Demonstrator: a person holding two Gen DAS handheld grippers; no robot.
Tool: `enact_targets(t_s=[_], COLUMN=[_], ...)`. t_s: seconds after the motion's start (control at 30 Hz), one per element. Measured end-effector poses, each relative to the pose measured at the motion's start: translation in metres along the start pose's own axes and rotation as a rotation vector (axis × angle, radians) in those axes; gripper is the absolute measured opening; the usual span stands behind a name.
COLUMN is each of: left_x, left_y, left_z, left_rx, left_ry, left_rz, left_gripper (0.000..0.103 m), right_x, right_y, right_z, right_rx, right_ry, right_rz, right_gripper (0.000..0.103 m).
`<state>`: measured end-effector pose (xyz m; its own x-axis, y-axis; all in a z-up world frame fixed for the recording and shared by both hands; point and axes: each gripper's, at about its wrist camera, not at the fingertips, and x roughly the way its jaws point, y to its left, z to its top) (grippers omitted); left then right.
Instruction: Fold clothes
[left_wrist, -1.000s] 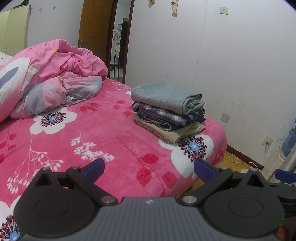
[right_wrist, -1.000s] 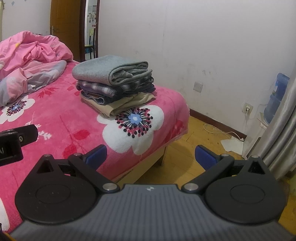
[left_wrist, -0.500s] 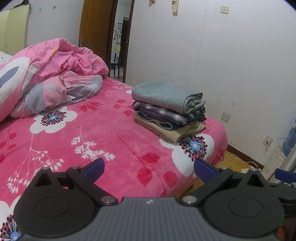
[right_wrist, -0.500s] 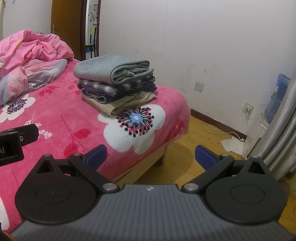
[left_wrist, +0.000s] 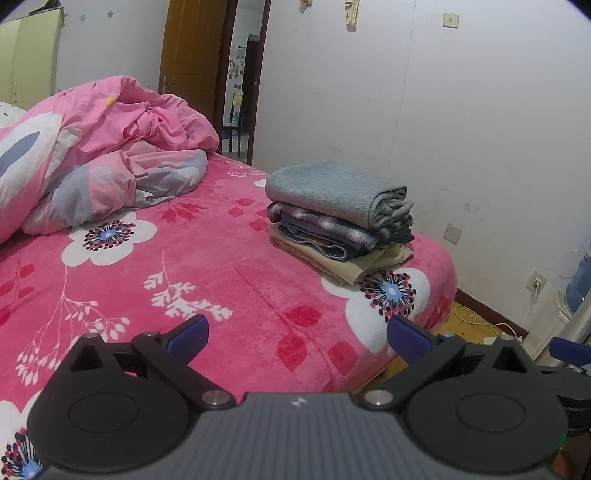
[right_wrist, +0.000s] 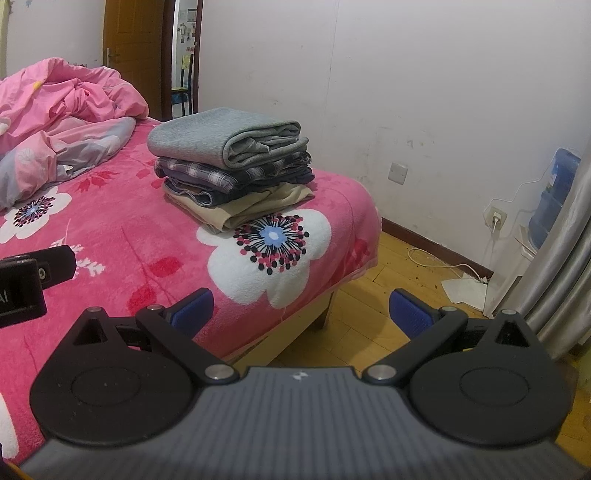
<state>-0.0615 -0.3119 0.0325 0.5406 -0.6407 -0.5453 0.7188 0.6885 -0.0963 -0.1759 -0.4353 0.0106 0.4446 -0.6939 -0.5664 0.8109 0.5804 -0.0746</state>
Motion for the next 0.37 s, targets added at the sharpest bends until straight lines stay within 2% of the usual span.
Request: enact_targets(t_s=[0.37], left_x=[-0.0001], left_y=[-0.0019], left_z=[0.001], left_rx=[-0.002], left_ry=[0.001], left_rz=[0.003], left_gripper=[0.103], right_x=[-0.0001], right_y=[0.0026], right_z=[-0.0002], right_rx=[0.001], right_ry=[0.001], right_rz=[0.003], right_gripper=[0.102])
